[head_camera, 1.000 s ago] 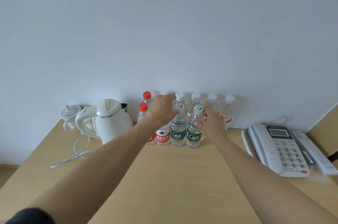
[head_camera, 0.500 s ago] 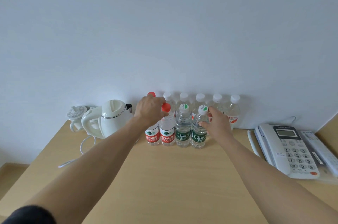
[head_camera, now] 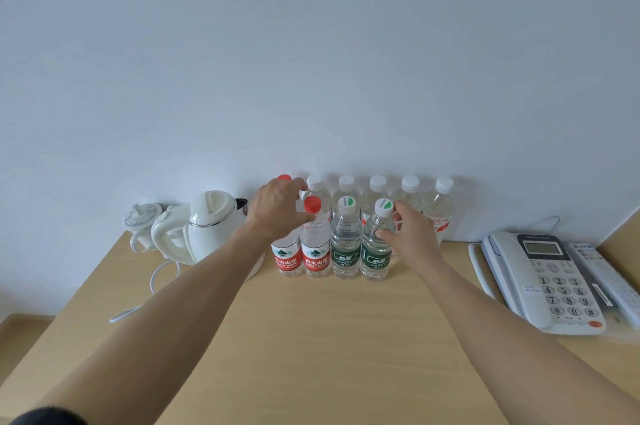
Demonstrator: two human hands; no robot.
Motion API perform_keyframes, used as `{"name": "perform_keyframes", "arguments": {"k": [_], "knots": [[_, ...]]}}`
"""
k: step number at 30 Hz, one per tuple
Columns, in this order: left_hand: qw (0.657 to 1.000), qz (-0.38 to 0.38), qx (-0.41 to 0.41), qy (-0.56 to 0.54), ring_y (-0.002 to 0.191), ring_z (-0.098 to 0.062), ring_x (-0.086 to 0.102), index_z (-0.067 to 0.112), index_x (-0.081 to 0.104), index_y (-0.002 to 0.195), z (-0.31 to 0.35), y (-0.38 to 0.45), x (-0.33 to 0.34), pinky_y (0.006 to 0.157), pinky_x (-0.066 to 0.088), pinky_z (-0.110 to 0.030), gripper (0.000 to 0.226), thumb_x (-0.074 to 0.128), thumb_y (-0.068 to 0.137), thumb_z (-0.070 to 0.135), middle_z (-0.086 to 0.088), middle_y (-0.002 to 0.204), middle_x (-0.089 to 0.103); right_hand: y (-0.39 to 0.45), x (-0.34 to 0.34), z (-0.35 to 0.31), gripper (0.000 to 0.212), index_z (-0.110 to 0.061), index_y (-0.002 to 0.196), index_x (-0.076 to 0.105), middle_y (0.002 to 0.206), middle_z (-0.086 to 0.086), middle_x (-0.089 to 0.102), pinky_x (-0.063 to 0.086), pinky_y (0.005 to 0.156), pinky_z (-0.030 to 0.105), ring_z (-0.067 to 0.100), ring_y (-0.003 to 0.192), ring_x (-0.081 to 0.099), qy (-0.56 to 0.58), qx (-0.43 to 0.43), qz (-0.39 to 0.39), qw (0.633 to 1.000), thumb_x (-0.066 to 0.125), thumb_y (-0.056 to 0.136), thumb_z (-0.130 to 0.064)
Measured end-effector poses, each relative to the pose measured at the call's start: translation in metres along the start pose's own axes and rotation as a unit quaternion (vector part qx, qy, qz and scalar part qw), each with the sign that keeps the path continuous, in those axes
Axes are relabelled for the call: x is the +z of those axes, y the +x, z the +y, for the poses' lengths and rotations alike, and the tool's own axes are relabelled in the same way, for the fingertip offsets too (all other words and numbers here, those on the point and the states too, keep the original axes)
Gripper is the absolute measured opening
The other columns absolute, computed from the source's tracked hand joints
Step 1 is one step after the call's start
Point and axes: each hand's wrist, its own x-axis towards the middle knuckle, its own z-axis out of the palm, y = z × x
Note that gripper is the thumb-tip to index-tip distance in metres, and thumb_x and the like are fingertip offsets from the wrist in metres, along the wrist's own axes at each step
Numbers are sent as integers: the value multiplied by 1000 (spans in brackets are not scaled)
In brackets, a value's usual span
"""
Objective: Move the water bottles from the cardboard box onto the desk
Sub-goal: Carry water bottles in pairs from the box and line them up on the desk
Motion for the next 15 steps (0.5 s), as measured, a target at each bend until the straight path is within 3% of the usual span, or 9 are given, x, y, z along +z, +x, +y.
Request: {"name": "perform_keyframes", "arguments": {"k": [3, 5, 8, 15], "knots": [[998, 28, -6, 51, 93, -22, 59, 23, 59, 122, -17, -6, -4, 67, 46, -32, 50, 79, 79, 39, 3, 106, 58, 0, 1, 0, 34, -14, 99, 59, 88, -4, 58, 34, 67, 28, 17, 83, 54, -4, -2, 2, 1000, 84, 78, -16], [997, -9, -41, 61, 91, -23, 61, 23, 58, 116, -24, -9, -3, 67, 43, -32, 43, 77, 82, 41, 2, 100, 58, 1, 1, -1, 35, -11, 105, 61, 93, -3, 59, 36, 72, 27, 17, 88, 55, -1, 0, 1, 1000, 83, 78, -15], [997, -43, -69, 11, 88, -27, 62, 17, 57, 108, -31, -12, 3, 69, 43, -33, 36, 77, 83, 35, -1, 90, 62, 0, 0, -1, 35, -11, 106, 61, 94, -4, 58, 36, 75, 26, 15, 90, 55, 1, 3, -4, 1000, 83, 78, -15], [996, -19, -73, -39, 75, -24, 56, 14, 58, 100, -32, -10, 6, 65, 39, -30, 35, 84, 79, 23, 2, 80, 57, 0, 0, -2, 33, -15, 97, 58, 90, -6, 57, 33, 71, 24, 14, 86, 53, -1, -1, 1, 1000, 84, 77, -14]]}}
